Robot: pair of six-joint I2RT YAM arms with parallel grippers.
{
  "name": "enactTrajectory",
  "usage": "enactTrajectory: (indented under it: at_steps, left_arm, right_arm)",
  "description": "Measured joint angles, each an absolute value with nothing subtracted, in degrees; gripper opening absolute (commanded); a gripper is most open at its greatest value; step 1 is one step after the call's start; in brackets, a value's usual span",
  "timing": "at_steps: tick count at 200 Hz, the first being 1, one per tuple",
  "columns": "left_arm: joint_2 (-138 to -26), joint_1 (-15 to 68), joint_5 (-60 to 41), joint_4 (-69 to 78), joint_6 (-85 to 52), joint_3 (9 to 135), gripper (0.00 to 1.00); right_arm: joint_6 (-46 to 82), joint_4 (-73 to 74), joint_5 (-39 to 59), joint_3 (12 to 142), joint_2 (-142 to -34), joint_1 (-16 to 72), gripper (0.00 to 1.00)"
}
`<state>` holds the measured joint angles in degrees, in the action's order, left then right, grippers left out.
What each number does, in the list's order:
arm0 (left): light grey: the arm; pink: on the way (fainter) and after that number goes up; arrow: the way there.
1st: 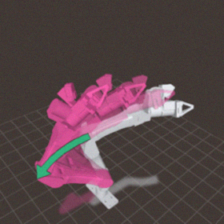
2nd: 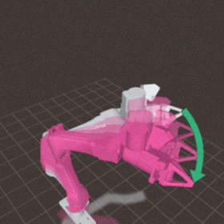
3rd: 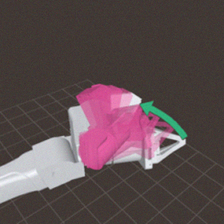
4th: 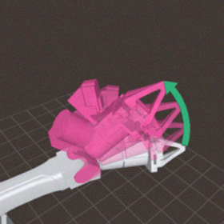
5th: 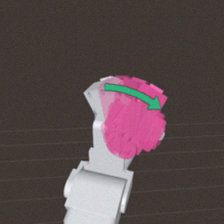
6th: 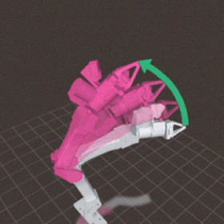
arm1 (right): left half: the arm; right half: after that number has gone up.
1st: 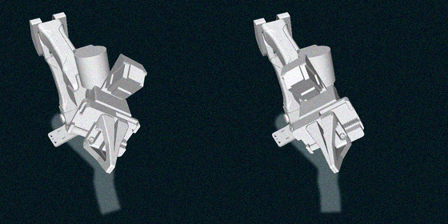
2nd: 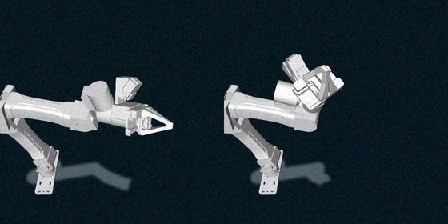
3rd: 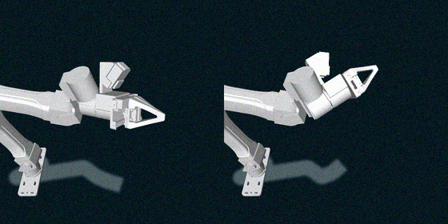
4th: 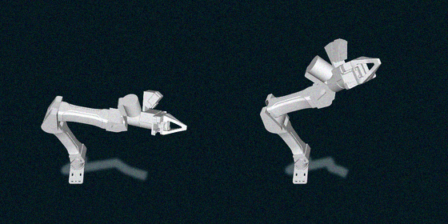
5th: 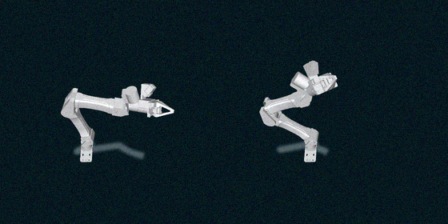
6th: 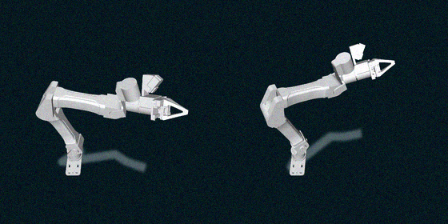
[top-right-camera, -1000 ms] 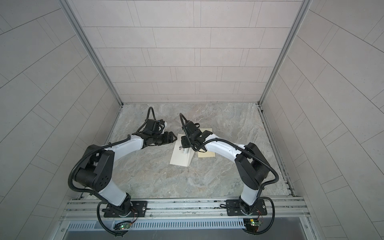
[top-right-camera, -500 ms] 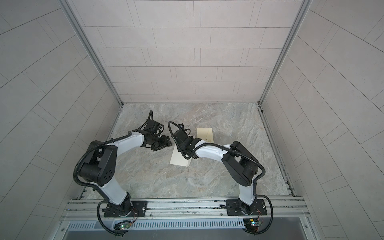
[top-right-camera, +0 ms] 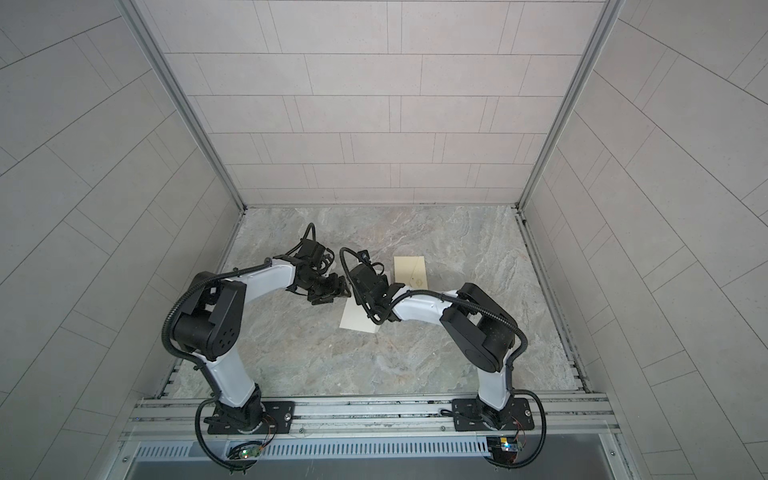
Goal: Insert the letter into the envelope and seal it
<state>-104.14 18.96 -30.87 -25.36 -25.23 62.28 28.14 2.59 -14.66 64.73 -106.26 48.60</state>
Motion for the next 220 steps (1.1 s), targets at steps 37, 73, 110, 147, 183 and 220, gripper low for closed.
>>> enactTrajectory:
  at_steps: [37, 73, 110, 147, 183, 220]
  left_arm:
    - [-108.0, 21.1, -33.8, -27.6, -22.6, 66.9, 0.77]
    - [-110.4, 22.7, -35.9, -29.4, -20.1, 69.8, 0.71]
    - [-111.3, 22.9, -36.2, -29.9, -18.8, 69.8, 0.34]
    - [-111.5, 22.9, -35.0, -30.3, -18.3, 69.3, 0.08]
    - [-111.6, 23.0, -34.6, -29.6, -18.8, 69.3, 0.00]
    - [-111.6, 23.1, -34.0, -28.4, -19.5, 69.2, 0.00]
  right_arm:
    - [27.0, 1.1, -13.1, 65.0, -105.8, 48.3, 0.00]
    - [27.3, 0.9, -9.8, 63.6, -104.4, 46.5, 0.00]
    - [28.1, 1.3, -7.2, 62.4, -103.5, 44.8, 0.00]
    - [27.9, 0.9, -6.6, 62.3, -103.4, 44.1, 0.00]
    - [26.9, -0.8, -6.4, 61.8, -102.2, 44.3, 0.00]
    - [24.8, -3.6, -6.5, 61.3, -100.7, 45.4, 0.00]
